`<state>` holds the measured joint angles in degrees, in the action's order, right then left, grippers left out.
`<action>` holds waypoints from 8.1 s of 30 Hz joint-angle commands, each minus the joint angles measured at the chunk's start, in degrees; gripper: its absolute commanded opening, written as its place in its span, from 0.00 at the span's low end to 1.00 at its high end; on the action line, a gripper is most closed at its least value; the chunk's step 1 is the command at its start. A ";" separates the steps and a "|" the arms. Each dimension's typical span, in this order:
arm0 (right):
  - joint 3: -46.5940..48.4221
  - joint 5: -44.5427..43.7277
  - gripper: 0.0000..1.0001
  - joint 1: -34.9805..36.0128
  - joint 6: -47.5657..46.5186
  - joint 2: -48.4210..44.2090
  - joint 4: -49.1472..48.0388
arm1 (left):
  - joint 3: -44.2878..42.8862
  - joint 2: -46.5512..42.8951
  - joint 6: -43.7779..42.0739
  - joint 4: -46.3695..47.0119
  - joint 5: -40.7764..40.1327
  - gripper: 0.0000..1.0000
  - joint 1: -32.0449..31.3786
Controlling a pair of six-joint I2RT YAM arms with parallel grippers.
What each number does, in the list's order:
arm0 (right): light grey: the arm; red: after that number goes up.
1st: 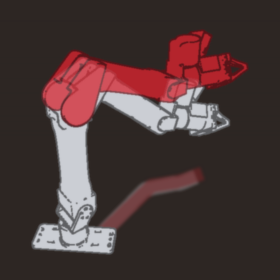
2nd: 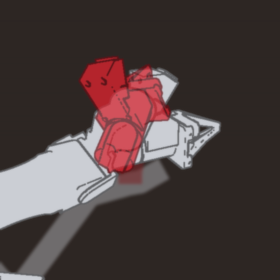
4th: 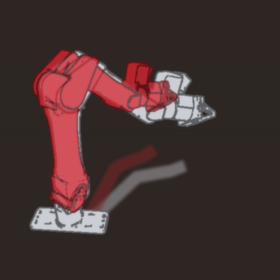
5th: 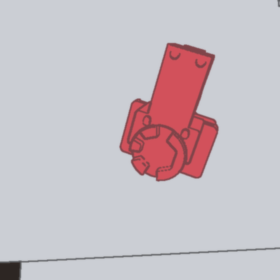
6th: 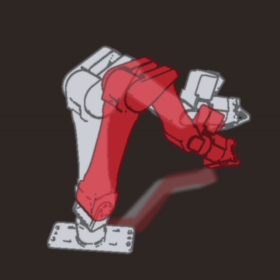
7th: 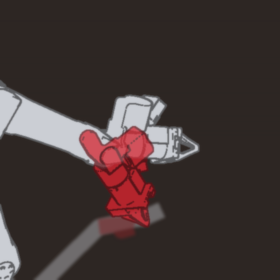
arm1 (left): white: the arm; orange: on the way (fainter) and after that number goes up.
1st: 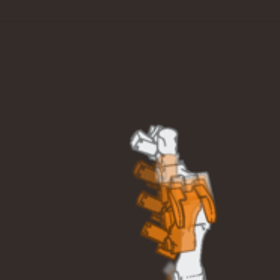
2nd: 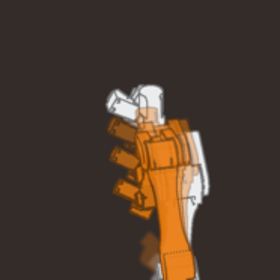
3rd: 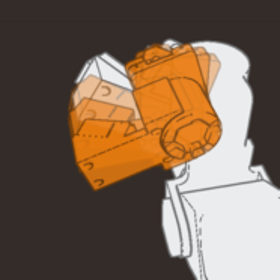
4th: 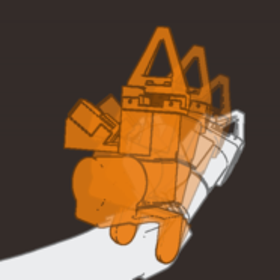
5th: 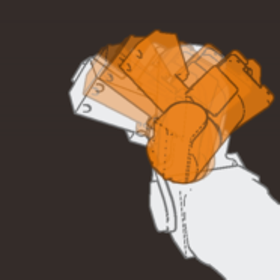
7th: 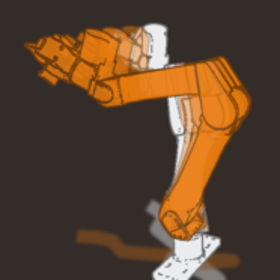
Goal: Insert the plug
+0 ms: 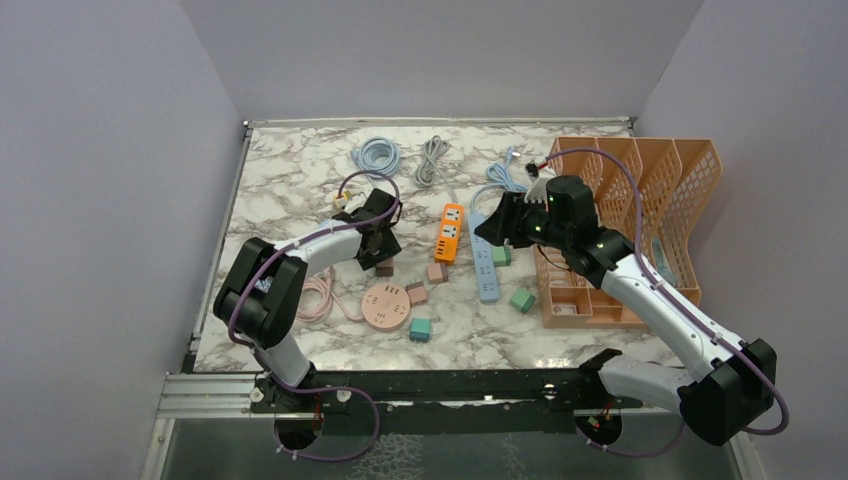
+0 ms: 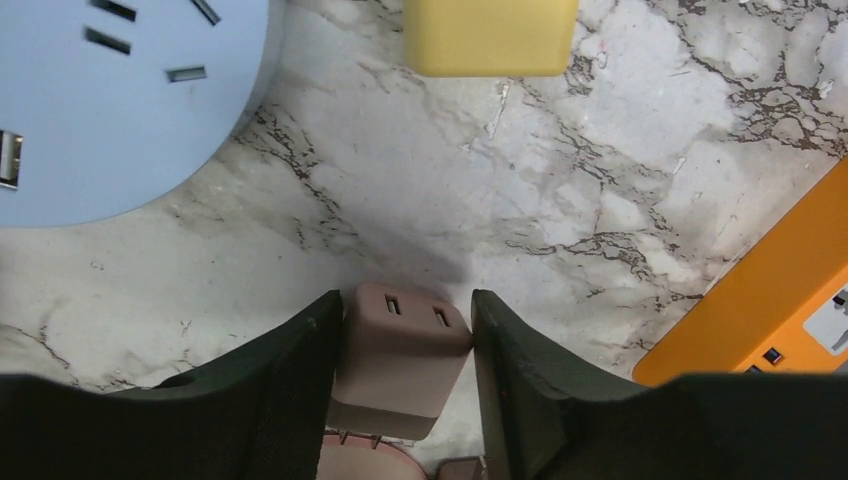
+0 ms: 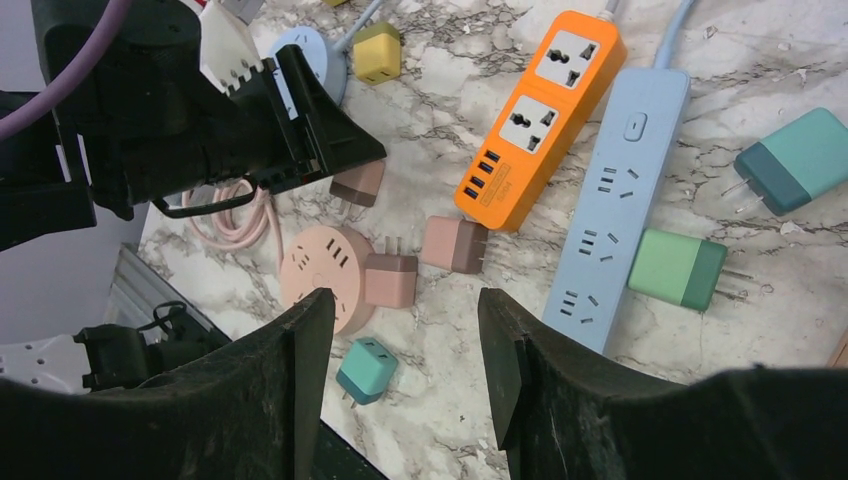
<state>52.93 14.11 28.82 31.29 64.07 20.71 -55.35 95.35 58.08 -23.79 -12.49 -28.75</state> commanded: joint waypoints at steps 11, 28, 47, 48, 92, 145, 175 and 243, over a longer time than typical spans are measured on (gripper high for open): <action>-1.64 -2.42 0.55 0.27 2.98 -0.95 -2.38 | 0.01 1.77 -12.81 -1.68 -2.71 0.65 -4.34; -8.97 1.05 0.57 2.19 3.85 -1.89 -13.34 | -4.68 -4.08 -16.15 -2.02 2.82 0.32 -4.51; -9.65 -19.54 0.72 22.84 16.22 11.26 -43.28 | -6.19 -22.26 8.71 0.88 22.28 0.32 -1.75; -9.42 -20.53 0.71 22.94 16.60 11.93 -43.77 | -5.61 -22.83 9.52 1.09 22.71 0.32 -1.63; -0.49 28.88 0.08 7.66 17.96 2.51 -41.31 | -5.10 -35.36 -15.51 18.12 71.20 0.89 9.42; 2.47 -10.50 0.79 6.77 8.26 -1.65 -14.58 | -8.77 -25.17 -39.07 -9.13 22.24 0.00 20.04; 7.84 -4.70 0.72 6.78 0.36 20.31 -17.82 | -14.43 -3.63 -55.50 -13.43 11.93 0.00 24.45; 3.54 -6.83 0.70 6.77 1.56 19.63 -16.36 | -9.24 1.15 -49.73 -8.16 8.72 0.00 24.71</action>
<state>57.08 8.82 35.77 32.71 85.69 3.62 -65.67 93.01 7.14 -29.32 -2.68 -4.45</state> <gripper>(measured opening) 0.702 0.326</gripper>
